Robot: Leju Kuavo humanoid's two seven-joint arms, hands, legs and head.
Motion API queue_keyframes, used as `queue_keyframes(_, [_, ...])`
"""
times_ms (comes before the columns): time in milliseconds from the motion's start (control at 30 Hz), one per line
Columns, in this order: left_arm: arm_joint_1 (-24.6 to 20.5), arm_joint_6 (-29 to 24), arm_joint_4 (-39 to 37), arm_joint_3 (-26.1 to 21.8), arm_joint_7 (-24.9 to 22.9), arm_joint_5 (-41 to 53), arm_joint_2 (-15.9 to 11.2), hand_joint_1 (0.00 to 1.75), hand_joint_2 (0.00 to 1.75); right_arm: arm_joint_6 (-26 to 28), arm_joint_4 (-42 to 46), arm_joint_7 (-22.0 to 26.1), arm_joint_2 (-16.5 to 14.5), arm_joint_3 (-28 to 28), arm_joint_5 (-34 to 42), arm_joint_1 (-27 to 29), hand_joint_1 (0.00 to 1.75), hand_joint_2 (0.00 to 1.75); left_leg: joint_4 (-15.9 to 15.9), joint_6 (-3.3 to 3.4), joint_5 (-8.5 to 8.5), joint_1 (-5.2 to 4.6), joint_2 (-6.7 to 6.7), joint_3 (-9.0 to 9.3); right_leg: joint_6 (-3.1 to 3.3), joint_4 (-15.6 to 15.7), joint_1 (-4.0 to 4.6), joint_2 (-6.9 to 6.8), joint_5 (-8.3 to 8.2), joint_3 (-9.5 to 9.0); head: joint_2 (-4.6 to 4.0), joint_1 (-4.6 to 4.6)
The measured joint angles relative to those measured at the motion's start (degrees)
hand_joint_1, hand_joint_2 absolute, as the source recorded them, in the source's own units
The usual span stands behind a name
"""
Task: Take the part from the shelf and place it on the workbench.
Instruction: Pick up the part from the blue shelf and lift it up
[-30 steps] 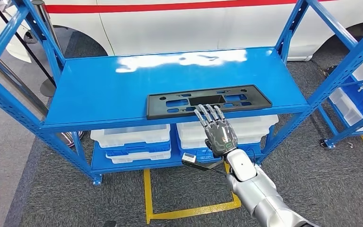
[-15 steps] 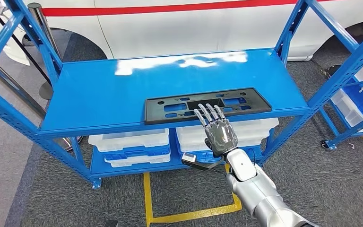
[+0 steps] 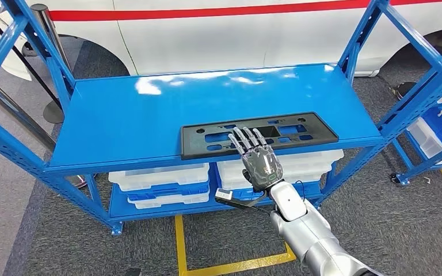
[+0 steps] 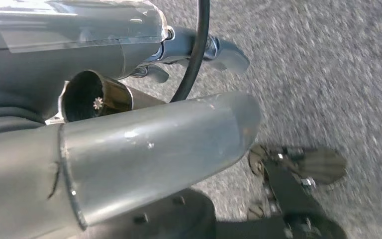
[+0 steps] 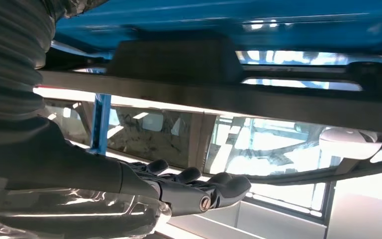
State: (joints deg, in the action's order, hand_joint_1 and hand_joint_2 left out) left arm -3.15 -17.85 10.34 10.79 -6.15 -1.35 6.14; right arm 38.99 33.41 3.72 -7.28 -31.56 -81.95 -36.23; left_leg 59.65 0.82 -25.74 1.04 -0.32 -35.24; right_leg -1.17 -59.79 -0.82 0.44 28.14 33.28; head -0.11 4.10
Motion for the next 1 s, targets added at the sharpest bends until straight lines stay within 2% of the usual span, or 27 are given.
queue_keyframes(67, [-0.05,-0.03,0.00,0.00,0.01,0.05,0.00,0.00,0.00,0.00,0.13,0.00,0.00,-0.07,0.13,-0.08,0.00,1.75,-0.31,0.74,-0.10,0.07,0.02,0.40,-0.42,-3.62,-0.09,-0.17,1.91,1.68,0.00,0.02])
queue_keyframes(133, [-0.12,-0.03,0.01,0.01,0.01,0.11,0.01,0.00,0.00,0.00,0.21,0.00,0.01,-0.11,0.22,0.00,0.00,1.75,-0.33,1.19,-0.37,-0.07,0.05,0.64,-0.50,-10.63,-0.01,-0.25,4.54,5.52,0.01,0.02])
queue_keyframes(167, [-0.11,-0.03,0.01,0.01,0.01,0.13,0.02,0.00,0.00,0.00,0.20,-0.01,0.02,-0.13,0.29,0.13,0.00,1.75,-0.33,1.37,-0.52,-0.21,0.04,0.77,-0.43,-13.59,0.04,-0.25,5.14,7.45,0.01,0.03])
queue_keyframes(200, [-0.06,-0.03,0.00,0.01,0.01,0.14,0.02,0.00,0.00,0.00,0.18,-0.02,0.04,-0.14,0.39,0.25,0.00,1.75,-0.33,1.50,-0.69,-0.37,0.03,0.95,-0.25,-14.93,0.11,-0.25,4.79,8.67,0.01,0.03])
queue_keyframes(233, [-0.02,-0.03,-0.01,0.01,0.01,0.15,0.01,0.00,0.00,0.00,0.16,-0.05,0.07,-0.14,0.50,0.32,0.00,1.75,-0.33,1.60,-0.89,-0.56,0.00,1.21,0.07,-14.30,0.24,-0.24,3.42,8.91,0.00,0.03])
queue_keyframes(300, [0.03,-0.03,-0.01,0.01,0.01,0.15,0.08,0.00,0.00,0.00,0.15,-0.15,0.09,-0.14,0.66,0.28,0.00,1.75,-0.38,1.66,-1.38,-0.88,-0.05,1.93,1.27,-7.76,0.76,-0.24,-1.15,6.64,0.00,0.03])
queue_keyframes(333, [0.00,0.00,-0.01,0.00,0.01,0.15,0.19,0.00,0.00,0.00,0.14,-0.23,0.13,-0.14,0.70,0.23,0.00,1.75,-0.40,1.59,-1.61,-1.04,-0.07,2.18,1.98,-4.40,1.09,-0.27,-2.80,5.22,0.00,-0.12])
queue_keyframes(367, [-0.05,0.02,-0.02,-0.01,0.01,0.15,0.30,0.00,0.00,0.00,0.11,-0.31,0.16,-0.14,0.75,0.17,0.00,1.75,-0.44,1.44,-1.78,-1.01,-0.07,2.30,2.55,-1.75,1.43,-0.31,-3.65,4.07,0.00,-0.20])
queue_keyframes(433, [-0.12,0.08,-0.03,-0.01,0.01,0.15,0.45,0.00,0.00,0.00,0.05,-0.48,0.25,-0.15,0.84,0.10,0.00,1.75,-0.66,0.92,-1.89,-0.87,-0.02,2.33,3.08,-0.02,1.89,-0.33,-3.49,3.23,0.00,-0.40])
queue_keyframes(533, [-0.09,0.10,-0.03,0.01,0.00,0.15,0.47,0.00,0.00,0.00,0.03,-0.61,0.40,-0.16,0.93,0.03,0.00,1.75,0.08,-0.04,-2.84,-0.90,0.14,2.46,3.14,1.87,1.28,-0.26,-3.59,1.79,0.00,-0.41])
queue_keyframes(567, [-0.11,0.08,-0.03,0.01,0.00,0.15,0.46,0.00,0.00,0.00,0.02,-0.61,0.40,-0.16,0.94,-0.02,0.00,1.75,2.00,-0.35,-3.89,-0.91,0.14,1.69,3.16,2.46,0.95,-0.30,-3.64,1.22,0.00,-0.47])
queue_keyframes(633, [-0.16,0.05,-0.03,0.01,0.01,0.15,0.44,0.00,0.00,0.00,-0.12,-0.61,0.38,-0.16,0.94,-0.08,0.00,1.75,8.78,-0.94,-6.77,-0.59,0.14,-1.89,3.22,2.73,0.74,-0.39,-3.39,0.63,0.00,-0.58])
queue_keyframes(667, [-0.12,0.05,-0.03,0.01,0.00,0.15,0.42,0.00,0.00,0.00,-0.21,-0.61,0.37,-0.16,0.94,-0.02,0.00,1.75,12.10,-1.24,-7.73,-0.41,0.14,-3.90,3.20,2.68,0.67,-0.40,-3.18,0.48,0.00,-0.57])
queue_keyframes(700, [-0.03,0.05,-0.04,0.01,-0.02,0.15,0.39,0.00,0.00,0.00,-0.29,-0.61,0.37,-0.16,0.93,0.06,0.00,1.75,14.00,-1.52,-7.76,-0.21,0.15,-5.29,3.11,2.59,0.59,-0.37,-2.92,0.29,0.00,-0.58])
queue_keyframes(733, [0.06,0.05,-0.05,0.01,-0.03,0.15,0.36,0.00,0.00,0.00,-0.36,-0.61,0.37,-0.16,0.93,0.13,0.00,1.75,13.72,-1.78,-6.54,-0.01,0.16,-5.63,2.94,2.41,0.47,-0.31,-2.62,0.08,0.00,-0.58])
queue_keyframes(767, [0.13,0.04,-0.06,0.01,-0.05,0.15,0.33,0.00,0.00,0.00,-0.39,-0.61,0.37,-0.16,0.94,0.16,0.00,1.75,11.28,-1.99,-4.34,0.18,0.18,-4.87,2.69,2.13,0.31,-0.24,-2.23,-0.17,0.00,-0.59])
queue_keyframes(800, [0.14,0.04,-0.07,0.01,-0.05,0.15,0.30,0.00,0.00,0.00,-0.40,-0.61,0.37,-0.16,0.94,0.15,0.00,1.75,7.51,-2.17,-1.92,0.36,0.22,-3.45,2.37,1.73,0.16,-0.18,-1.75,-0.41,0.00,-0.58])
queue_keyframes(833, [0.12,0.04,-0.08,0.01,-0.05,0.15,0.28,0.00,0.00,0.00,-0.42,-0.61,0.38,-0.16,0.94,0.12,0.00,1.75,4.08,-2.27,-0.31,0.35,0.22,-1.91,1.96,1.23,0.15,-0.14,-1.23,-0.48,0.00,-0.62])
queue_keyframes(867, [0.04,0.05,-0.08,0.01,-0.04,0.15,0.28,0.00,0.00,0.00,-0.42,-0.61,0.38,-0.16,0.94,0.10,0.00,1.75,1.71,-2.05,0.46,0.31,0.19,-0.81,1.58,0.79,0.19,-0.11,-0.82,-0.44,0.00,-0.64])
queue_keyframes(900, [-0.03,0.05,-0.09,0.01,-0.04,0.15,0.28,0.00,0.00,0.00,-0.43,-0.61,0.39,-0.16,0.93,0.09,0.00,1.75,0.58,-1.72,0.44,0.23,0.13,-0.28,1.25,0.48,0.31,-0.10,-0.53,-0.35,0.00,-0.66])
queue_keyframes(967, [-0.06,0.04,-0.10,-0.01,-0.05,0.14,0.26,0.00,0.00,0.00,-0.44,-0.60,0.39,-0.16,0.93,0.08,0.00,1.75,0.42,-0.72,-0.06,0.07,-0.01,-0.15,0.69,0.40,0.39,-0.10,-0.33,-0.29,0.00,-0.67])
queue_keyframes(1000, [-0.01,0.03,-0.11,-0.01,-0.07,0.14,0.24,0.00,0.00,0.00,-0.44,-0.60,0.40,-0.16,0.94,0.07,0.44,1.75,0.24,-0.32,-0.06,0.09,0.00,-0.04,0.39,0.34,0.30,-0.12,-0.16,-0.31,0.00,-0.67])
